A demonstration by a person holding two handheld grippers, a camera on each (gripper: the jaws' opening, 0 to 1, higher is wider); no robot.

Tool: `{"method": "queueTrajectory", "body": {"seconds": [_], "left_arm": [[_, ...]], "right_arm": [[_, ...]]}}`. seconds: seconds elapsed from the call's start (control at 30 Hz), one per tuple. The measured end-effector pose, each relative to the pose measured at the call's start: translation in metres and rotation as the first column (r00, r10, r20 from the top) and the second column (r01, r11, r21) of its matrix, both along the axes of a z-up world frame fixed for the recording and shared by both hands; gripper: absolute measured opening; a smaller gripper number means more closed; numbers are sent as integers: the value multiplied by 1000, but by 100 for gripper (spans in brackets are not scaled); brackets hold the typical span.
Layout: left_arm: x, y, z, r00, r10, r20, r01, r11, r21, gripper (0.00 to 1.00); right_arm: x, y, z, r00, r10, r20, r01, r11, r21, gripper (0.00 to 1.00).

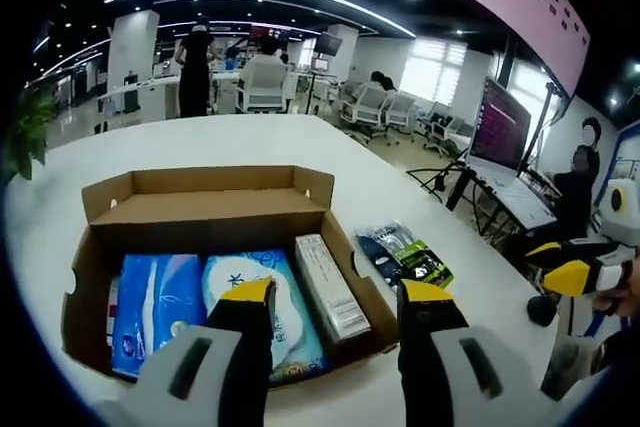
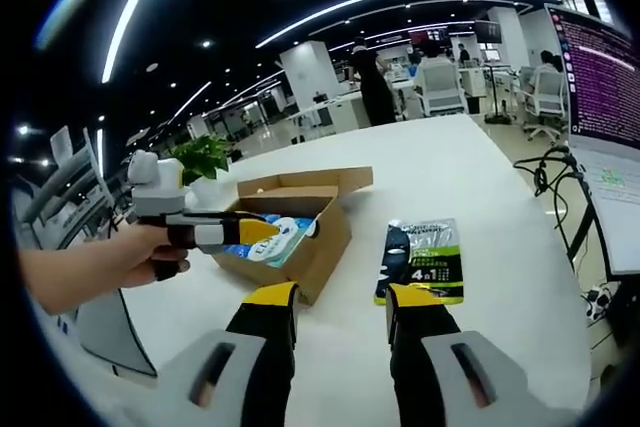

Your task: Operate the shoe box by opening the lid, removing the specified soft item, and placing it in the target area until the item is outside and the box remains undamaged.

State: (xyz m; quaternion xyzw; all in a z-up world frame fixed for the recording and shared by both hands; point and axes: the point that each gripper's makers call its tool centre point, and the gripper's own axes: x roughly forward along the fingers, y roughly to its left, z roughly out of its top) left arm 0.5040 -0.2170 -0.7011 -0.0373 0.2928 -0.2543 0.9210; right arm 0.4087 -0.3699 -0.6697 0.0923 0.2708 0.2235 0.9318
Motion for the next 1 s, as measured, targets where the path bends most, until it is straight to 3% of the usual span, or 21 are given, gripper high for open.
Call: {"method": "queueTrajectory", "body": {"seconds": [0.43,0.77,1.0], "left_arm": [[9,0,-18,999,-3,-39,4,1000,25,48],[11,-1,-32,997,-1,-73,4,999,42,47],[15,-2,-38,997,-5,-81,10,998,57,44]], "right_arm": [[-6,3,1,1000,0,-2,0,1000,-15,33],[-17,12,-11,999,16,-41,-17,999,-27,33],[-13,7,-8,999,9,-36,-11,999,-37,33]]}}
